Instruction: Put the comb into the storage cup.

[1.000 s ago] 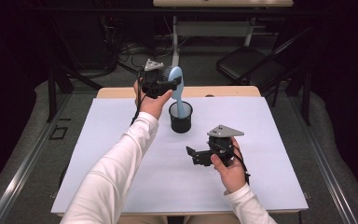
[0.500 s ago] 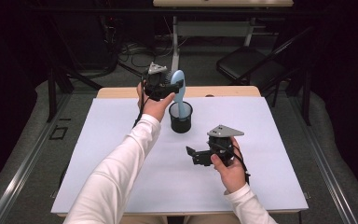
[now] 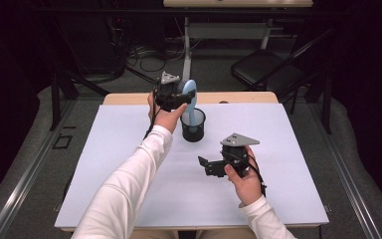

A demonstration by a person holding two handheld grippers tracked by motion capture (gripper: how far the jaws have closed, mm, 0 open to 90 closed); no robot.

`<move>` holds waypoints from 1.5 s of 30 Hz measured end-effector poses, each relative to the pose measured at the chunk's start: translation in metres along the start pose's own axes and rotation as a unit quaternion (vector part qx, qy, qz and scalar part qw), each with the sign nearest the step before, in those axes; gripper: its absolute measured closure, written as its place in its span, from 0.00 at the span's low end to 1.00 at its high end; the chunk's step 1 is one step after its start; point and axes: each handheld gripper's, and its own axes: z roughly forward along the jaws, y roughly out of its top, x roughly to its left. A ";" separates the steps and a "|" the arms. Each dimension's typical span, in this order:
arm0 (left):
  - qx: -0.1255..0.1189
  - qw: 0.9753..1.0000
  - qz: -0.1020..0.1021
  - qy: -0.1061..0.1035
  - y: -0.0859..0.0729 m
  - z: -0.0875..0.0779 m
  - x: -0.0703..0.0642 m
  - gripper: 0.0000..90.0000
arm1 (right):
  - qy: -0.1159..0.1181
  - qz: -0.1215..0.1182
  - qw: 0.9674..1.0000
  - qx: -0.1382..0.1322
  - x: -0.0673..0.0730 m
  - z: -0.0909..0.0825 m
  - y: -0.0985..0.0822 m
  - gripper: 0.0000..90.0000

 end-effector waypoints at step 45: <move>0.012 0.999 0.030 0.005 -0.014 0.011 -0.003 0.55 | 0.000 0.002 1.000 0.001 0.000 0.000 0.000 0.03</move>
